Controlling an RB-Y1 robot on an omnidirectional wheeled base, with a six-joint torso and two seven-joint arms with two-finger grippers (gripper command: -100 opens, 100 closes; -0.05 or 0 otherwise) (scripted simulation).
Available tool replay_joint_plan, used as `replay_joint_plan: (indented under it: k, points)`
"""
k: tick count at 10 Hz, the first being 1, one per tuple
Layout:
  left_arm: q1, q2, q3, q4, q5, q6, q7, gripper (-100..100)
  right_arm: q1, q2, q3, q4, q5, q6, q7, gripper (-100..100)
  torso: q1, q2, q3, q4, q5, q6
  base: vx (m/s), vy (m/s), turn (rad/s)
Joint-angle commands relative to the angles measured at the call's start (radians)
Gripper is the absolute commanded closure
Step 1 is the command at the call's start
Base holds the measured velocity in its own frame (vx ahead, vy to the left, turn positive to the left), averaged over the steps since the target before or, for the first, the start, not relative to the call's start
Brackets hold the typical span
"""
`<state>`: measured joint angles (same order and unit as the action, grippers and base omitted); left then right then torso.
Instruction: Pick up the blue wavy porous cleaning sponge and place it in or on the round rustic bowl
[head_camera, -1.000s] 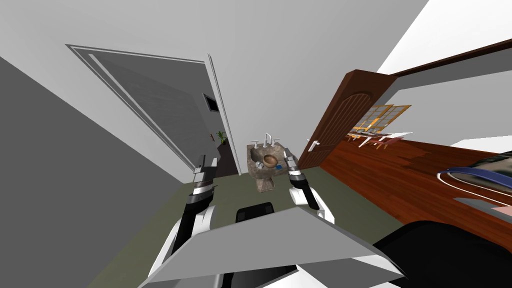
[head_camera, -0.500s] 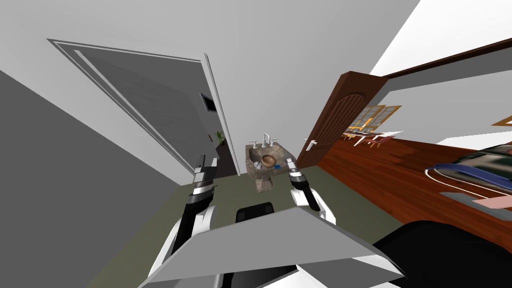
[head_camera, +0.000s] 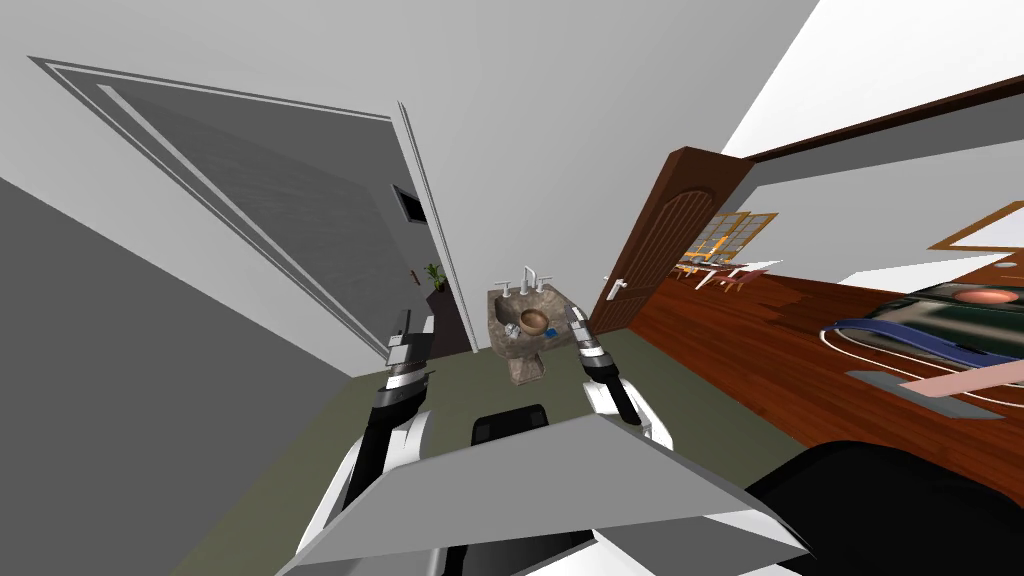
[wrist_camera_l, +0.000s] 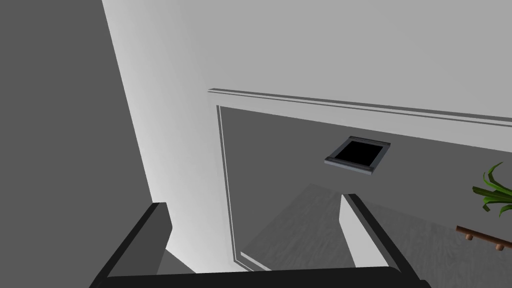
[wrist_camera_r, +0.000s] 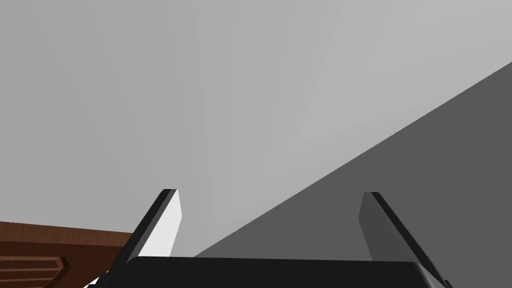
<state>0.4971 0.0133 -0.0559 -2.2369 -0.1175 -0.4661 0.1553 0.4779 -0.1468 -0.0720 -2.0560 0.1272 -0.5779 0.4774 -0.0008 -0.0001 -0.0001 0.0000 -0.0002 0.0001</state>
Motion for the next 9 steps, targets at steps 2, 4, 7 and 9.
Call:
replay_joint_plan:
  k: [2, 4, 7, 9]
  points:
    - [0.000, 0.000, 0.000, 0.000, 0.000, 0.000, 0.000, 0, 0.003, -0.005, -0.010, 0.036, 0.017, -0.034, 0.079, -100, 0.000, 0.000, 0.000, 0.000, 0.000, 0.000, 0.006, -0.009, -0.065]
    - [0.000, 0.000, 0.000, 0.000, 0.000, 0.000, 0.000, 0, 0.003, -0.005, -0.010, 0.036, 0.017, -0.034, 0.121, -100, 0.000, 0.000, 0.000, 0.000, 0.000, 0.000, 0.003, -0.003, -0.019]
    - [0.000, 0.000, 0.000, 0.000, 0.000, 0.000, 0.000, 0, 0.005, -0.009, -0.022, 0.090, 0.042, -0.078, 0.213, -100, 0.001, 0.000, 0.000, 0.000, 0.000, 0.000, 0.007, -0.004, -0.077]
    - [0.000, 0.000, 0.000, 0.000, 0.000, 0.000, 0.000, 0, 0.005, -0.009, -0.022, 0.090, 0.042, -0.078, 0.259, -100, 0.001, 0.000, 0.000, 0.000, 0.000, 0.000, 0.005, -0.001, -0.023]
